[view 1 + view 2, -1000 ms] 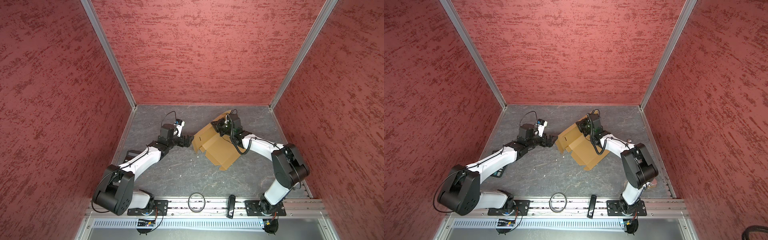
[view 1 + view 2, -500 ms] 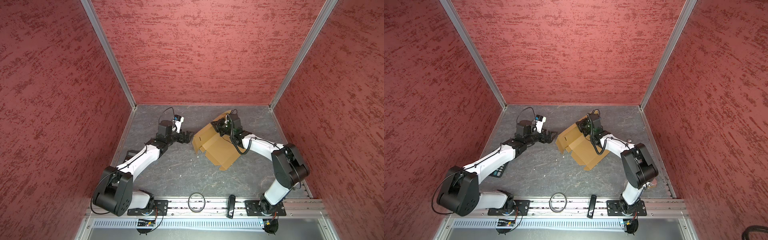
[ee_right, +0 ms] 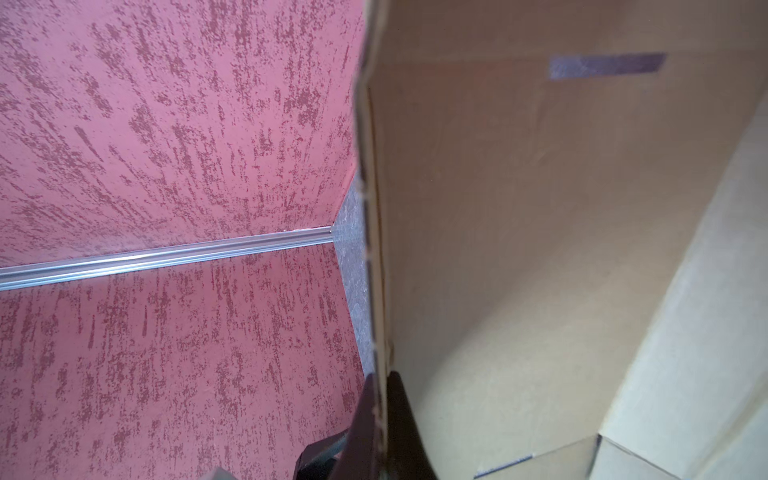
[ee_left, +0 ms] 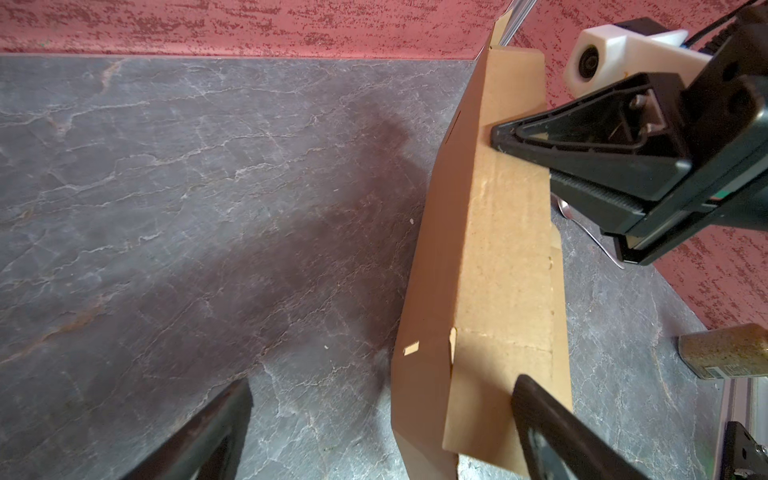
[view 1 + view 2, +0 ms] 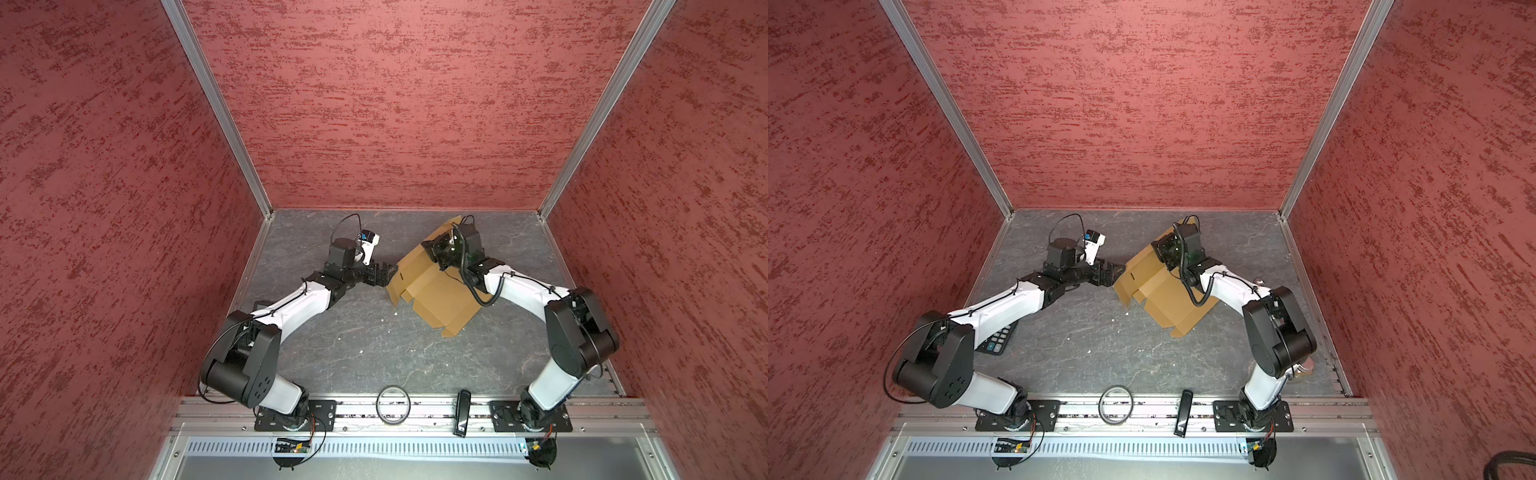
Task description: Fold the paper box
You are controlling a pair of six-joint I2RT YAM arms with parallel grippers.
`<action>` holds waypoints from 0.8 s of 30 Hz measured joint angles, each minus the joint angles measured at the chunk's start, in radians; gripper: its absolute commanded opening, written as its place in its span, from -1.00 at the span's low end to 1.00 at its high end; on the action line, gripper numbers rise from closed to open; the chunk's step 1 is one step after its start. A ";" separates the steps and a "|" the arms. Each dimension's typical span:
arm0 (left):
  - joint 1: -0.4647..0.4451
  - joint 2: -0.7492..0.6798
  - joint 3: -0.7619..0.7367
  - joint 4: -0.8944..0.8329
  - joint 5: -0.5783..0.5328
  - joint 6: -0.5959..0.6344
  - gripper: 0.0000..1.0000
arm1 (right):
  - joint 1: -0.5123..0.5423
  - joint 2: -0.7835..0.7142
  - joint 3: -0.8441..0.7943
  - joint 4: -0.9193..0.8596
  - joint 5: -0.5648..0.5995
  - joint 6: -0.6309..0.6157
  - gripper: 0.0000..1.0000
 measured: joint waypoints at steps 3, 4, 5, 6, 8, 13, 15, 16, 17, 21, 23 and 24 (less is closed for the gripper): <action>0.000 0.000 0.000 0.009 0.000 0.000 0.95 | 0.000 0.000 0.025 -0.039 0.002 0.000 -0.89; 0.000 0.000 0.000 0.011 0.000 0.000 0.96 | 0.000 0.000 0.031 -0.051 0.003 0.000 -0.89; 0.000 0.000 0.000 0.012 0.000 0.000 0.95 | 0.000 0.000 0.034 -0.058 0.005 0.001 -0.89; 0.000 0.000 0.000 0.012 0.000 0.001 0.96 | 0.000 0.000 0.036 -0.066 0.006 0.003 -0.89; 0.000 0.000 0.000 0.012 0.000 0.003 0.96 | 0.000 0.000 0.036 -0.083 0.009 0.012 -0.90; 0.000 0.000 0.000 0.011 0.000 0.016 0.99 | -0.001 0.000 0.040 -0.121 0.022 0.032 -0.91; 0.000 0.000 0.000 0.011 0.000 0.019 1.00 | -0.001 0.000 0.051 -0.141 0.024 0.035 -0.91; 0.000 0.000 0.000 0.011 0.001 0.021 1.00 | -0.001 0.000 0.058 -0.151 0.024 0.037 -0.91; 0.000 -0.001 0.000 0.011 0.001 0.023 1.00 | -0.001 0.000 0.064 -0.158 0.024 0.037 -0.91; 0.000 -0.006 0.000 0.010 0.003 0.029 0.99 | -0.001 0.000 0.089 -0.201 0.027 0.042 -0.92; 0.000 -0.006 0.000 0.010 0.005 0.034 0.99 | -0.001 0.000 0.098 -0.223 0.031 0.045 -0.92; 0.001 -0.006 0.000 0.010 0.006 0.037 1.00 | -0.001 0.000 0.102 -0.235 0.034 0.047 -0.92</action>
